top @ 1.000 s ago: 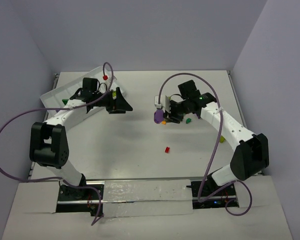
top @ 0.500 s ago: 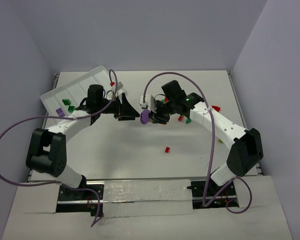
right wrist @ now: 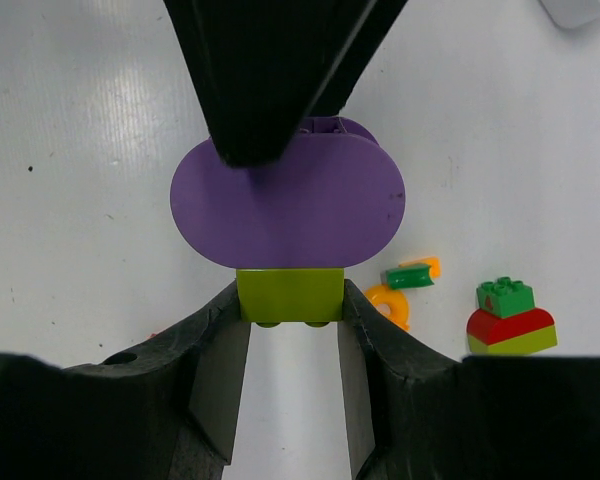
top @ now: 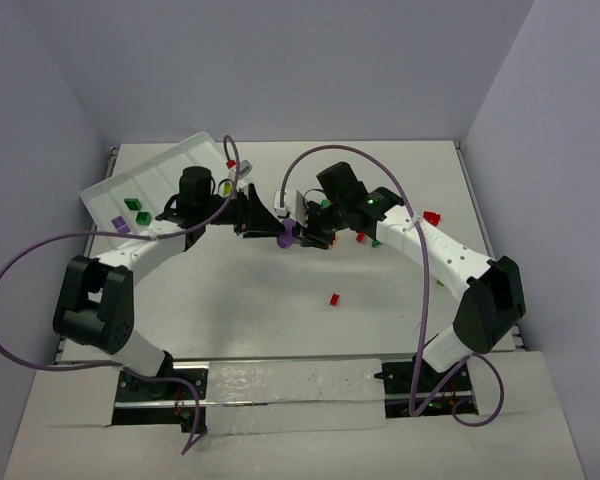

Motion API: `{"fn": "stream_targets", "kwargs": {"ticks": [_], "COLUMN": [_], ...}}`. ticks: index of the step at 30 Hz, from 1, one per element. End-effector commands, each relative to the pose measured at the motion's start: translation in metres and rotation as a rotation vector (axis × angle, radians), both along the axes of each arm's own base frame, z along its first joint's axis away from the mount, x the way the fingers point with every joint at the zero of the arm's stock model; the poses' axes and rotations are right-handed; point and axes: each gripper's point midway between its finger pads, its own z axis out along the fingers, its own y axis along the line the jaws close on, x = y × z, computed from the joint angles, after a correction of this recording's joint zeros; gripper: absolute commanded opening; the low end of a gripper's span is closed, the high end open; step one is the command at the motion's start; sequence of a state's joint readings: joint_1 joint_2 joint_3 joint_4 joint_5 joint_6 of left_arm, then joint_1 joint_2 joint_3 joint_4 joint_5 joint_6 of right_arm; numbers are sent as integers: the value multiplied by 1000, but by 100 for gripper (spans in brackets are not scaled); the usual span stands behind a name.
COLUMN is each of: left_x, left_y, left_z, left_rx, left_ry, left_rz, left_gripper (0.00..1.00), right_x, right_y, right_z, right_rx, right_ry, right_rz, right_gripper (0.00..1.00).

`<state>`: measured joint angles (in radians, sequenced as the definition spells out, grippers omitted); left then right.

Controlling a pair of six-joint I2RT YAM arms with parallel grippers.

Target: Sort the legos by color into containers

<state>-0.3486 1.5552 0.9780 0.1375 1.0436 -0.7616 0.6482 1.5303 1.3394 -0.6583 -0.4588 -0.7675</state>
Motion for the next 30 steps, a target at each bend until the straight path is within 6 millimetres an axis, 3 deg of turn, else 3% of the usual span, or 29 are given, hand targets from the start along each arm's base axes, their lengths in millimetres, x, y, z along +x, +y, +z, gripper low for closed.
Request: {"fn": "stream_targets", "kwargs": {"ticks": [1, 3, 7, 12, 14, 20, 22, 26, 30], "left_x": [7, 8, 10, 8, 8, 7, 5, -2, -4], "left_y": [-9, -11, -13, -14, -14, -14, -15, -16, -16], "left_z": [5, 5, 3, 1, 1, 4, 5, 11, 10], "left_rx": [16, 20, 25, 11, 10, -1, -13, -60, -69], "left_ry": [-48, -47, -38, -9, -7, -4, 7, 33, 54], "left_rz": [-17, -20, -22, -33, -34, -39, -45, -67, -73], "left_gripper": [80, 76, 58, 32, 24, 16, 15, 14, 12], "right_x": [11, 10, 9, 10, 10, 9, 9, 11, 13], "right_y": [15, 16, 18, 21, 21, 25, 25, 28, 29], "right_z": [25, 26, 27, 28, 28, 26, 25, 24, 26], "right_rx": [57, 57, 53, 58, 56, 56, 58, 62, 69], "right_ry": [-58, -58, -65, -66, -66, -64, -65, -67, -69], "right_rz": [-8, -9, -15, -39, -38, -24, -21, -18, -23], "right_gripper": [33, 34, 37, 67, 69, 68, 65, 49, 48]}}
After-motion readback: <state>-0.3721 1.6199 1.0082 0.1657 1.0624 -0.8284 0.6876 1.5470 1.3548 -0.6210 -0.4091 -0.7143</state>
